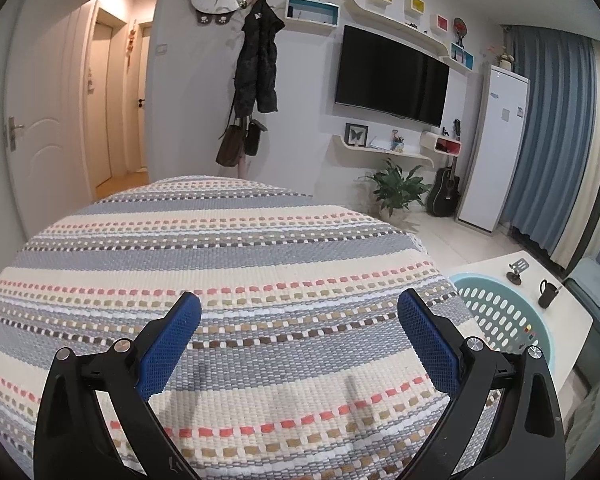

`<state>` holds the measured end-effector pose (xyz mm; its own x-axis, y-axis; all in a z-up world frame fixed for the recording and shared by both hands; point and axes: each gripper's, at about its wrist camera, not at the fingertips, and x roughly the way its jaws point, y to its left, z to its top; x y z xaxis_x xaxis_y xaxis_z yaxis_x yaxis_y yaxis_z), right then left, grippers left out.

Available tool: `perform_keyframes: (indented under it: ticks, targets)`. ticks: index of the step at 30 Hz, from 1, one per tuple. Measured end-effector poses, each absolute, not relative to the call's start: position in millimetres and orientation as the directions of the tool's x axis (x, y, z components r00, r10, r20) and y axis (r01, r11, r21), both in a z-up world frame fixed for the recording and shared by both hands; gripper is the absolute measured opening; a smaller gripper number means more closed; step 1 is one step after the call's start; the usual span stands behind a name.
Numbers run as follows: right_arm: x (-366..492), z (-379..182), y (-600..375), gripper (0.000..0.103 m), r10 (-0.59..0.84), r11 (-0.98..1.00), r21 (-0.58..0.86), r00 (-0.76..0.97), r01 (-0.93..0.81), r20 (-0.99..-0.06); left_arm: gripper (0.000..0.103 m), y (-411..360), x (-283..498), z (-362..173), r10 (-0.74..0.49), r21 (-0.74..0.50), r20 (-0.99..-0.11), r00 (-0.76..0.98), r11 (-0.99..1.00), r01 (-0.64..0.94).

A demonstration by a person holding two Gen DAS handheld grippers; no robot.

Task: Collect trash

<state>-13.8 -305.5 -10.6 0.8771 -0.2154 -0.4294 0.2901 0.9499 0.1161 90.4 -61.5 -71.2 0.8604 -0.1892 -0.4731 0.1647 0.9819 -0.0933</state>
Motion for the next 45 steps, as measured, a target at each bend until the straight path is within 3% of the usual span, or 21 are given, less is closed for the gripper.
perform_keyframes:
  ticks: [17,35,45]
  targets:
    - [-5,-9,-287,0.091,-0.229,0.953,0.075,0.864,0.292,-0.448,0.096,-61,87,-73,-0.211,-0.095,-0.474,0.855,0.977,0.189]
    - [-50,38,-246,0.094,-0.413,0.895,-0.023,0.809,0.445,-0.418,0.096,-57,85,-74,-0.226,-0.133,-0.464,0.856,0.974,0.186]
    - [-62,25,-268,0.095,-0.430,0.876,0.009,0.788,0.482,-0.441,0.095,-57,77,-69,-0.216,-0.113,-0.427,0.878,0.976,0.185]
